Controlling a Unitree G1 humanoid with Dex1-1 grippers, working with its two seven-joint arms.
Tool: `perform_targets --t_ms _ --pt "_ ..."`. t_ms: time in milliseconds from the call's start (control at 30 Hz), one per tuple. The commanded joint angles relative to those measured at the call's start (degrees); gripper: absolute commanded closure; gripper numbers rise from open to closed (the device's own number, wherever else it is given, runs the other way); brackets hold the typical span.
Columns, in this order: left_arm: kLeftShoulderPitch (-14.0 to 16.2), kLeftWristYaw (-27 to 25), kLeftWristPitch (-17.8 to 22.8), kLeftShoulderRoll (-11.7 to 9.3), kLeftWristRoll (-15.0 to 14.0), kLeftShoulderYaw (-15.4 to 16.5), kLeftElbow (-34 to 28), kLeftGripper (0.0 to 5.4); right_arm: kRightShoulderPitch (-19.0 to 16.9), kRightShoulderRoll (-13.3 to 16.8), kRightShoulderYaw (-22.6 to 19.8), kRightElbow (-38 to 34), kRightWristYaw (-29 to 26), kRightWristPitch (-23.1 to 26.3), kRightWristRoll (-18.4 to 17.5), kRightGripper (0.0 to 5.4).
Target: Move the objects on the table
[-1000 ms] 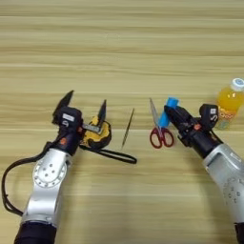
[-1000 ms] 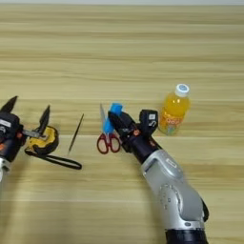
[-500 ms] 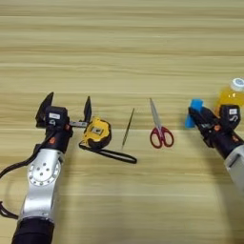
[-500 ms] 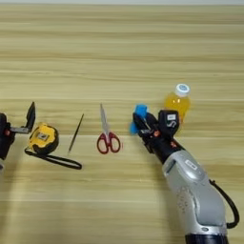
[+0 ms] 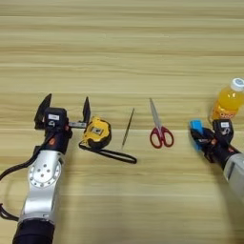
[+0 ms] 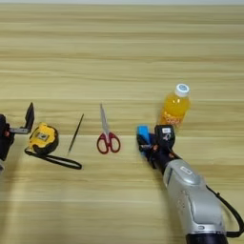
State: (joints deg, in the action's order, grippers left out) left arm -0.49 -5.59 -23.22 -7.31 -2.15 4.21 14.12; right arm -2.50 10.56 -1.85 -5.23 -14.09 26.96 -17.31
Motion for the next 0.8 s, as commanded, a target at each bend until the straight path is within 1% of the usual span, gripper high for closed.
perform_targets --t_ms 33,133,200,300,500,667,800 --pt "0.5 0.5 0.2 0.2 0.8 -0.2 -0.8 0.0 1.1 -0.1 0.4 3.0 -0.2 0.6 1.0 4.0" --pt "0.6 0.5 0.2 0.2 0.9 -0.2 -1.0 0.0 1.3 0.0 0.4 4.0 -0.2 0.0 1.6 4.0" --pt "0.6 0.6 0.2 0.1 0.9 -0.3 -1.1 0.0 1.5 -0.1 0.1 4.5 0.0 -0.3 1.8 3.56" --pt "0.7 0.6 0.3 0.1 0.9 -0.3 -1.2 0.0 1.5 -0.5 -0.1 4.4 -0.5 -1.0 1.6 3.23" --pt "0.7 0.8 0.4 -0.1 1.0 -0.1 -0.8 0.0 1.1 -1.0 0.1 2.5 -0.6 -4.1 2.3 2.44" --pt "0.2 2.5 0.1 -0.7 2.4 0.9 1.5 0.0 0.3 -1.4 0.9 0.2 -1.2 -6.5 2.8 1.82" --pt "-0.8 4.6 0.7 -1.4 2.3 3.0 4.1 0.0 -0.5 -1.9 2.2 -1.9 -1.8 -9.1 3.7 1.4"
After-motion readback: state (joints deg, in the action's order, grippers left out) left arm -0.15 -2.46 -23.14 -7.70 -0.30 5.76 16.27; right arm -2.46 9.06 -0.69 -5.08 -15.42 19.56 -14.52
